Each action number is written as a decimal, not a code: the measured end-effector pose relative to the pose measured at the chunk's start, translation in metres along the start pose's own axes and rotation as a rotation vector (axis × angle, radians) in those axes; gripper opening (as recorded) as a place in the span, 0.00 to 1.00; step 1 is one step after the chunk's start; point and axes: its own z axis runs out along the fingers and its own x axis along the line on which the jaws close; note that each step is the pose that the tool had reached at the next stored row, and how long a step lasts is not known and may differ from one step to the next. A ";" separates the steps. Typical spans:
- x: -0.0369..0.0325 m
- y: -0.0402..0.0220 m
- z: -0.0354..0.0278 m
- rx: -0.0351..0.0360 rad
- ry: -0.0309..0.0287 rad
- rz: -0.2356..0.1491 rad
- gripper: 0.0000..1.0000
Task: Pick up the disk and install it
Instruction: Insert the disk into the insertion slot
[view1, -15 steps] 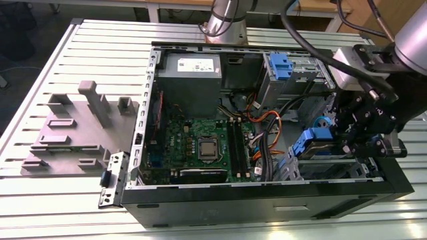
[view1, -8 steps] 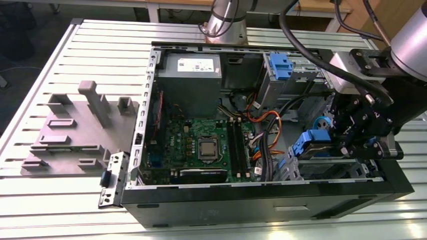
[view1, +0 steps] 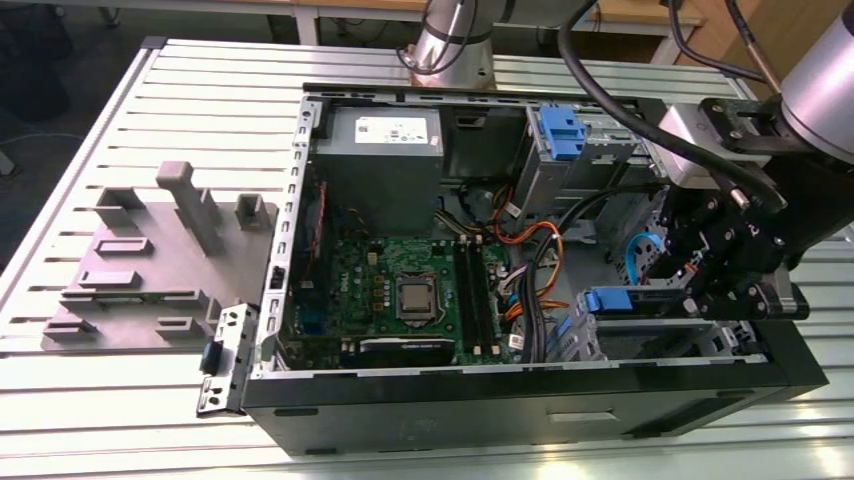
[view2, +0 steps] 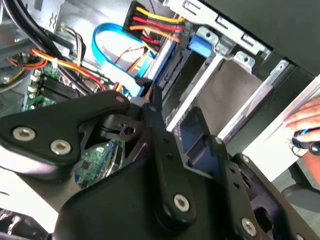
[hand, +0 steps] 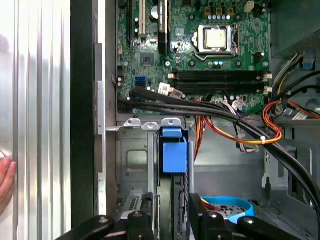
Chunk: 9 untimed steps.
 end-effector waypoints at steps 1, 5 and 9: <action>0.0000 0.0000 0.0001 0.0000 -0.0001 0.000 0.42; -0.0024 0.0008 0.0013 0.0018 -0.0002 0.000 0.42; -0.0077 0.0021 0.0033 0.0052 -0.0002 0.000 0.42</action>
